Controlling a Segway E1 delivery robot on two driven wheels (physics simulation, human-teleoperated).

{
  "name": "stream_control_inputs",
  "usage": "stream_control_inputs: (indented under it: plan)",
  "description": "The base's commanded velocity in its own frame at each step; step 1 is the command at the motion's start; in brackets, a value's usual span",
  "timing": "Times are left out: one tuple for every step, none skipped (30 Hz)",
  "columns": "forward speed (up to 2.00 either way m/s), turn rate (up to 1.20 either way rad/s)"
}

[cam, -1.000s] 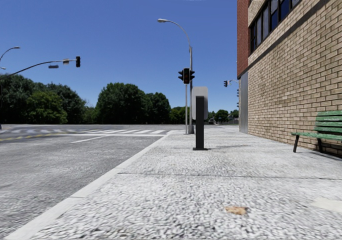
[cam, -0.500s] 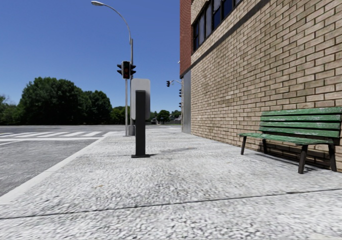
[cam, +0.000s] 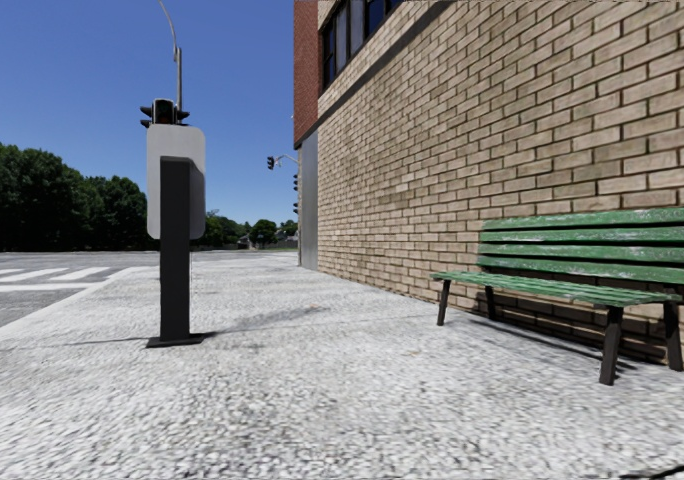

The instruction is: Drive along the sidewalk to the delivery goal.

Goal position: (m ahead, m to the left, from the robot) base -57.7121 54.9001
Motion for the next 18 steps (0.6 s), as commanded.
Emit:
stream_control_inputs:
  plan:
    - [2.00, 0.00]
    - [2.00, 0.00]
    - [2.00, 0.00]
    - [2.00, 0.00]
    - [2.00, 0.00]
    - [2.00, 0.00]
    - [2.00, 0.00]
    - [2.00, 0.00]
    - [2.00, 0.00]
    - [2.00, 0.00]
    - [2.00, 0.00]
    - [2.00, 0.00]
    - [2.00, 0.00]
    - [2.00, 0.00]
    - [2.00, 0.00]
    - [2.00, 0.00]
    - [2.00, 0.00]
    - [2.00, 0.00]
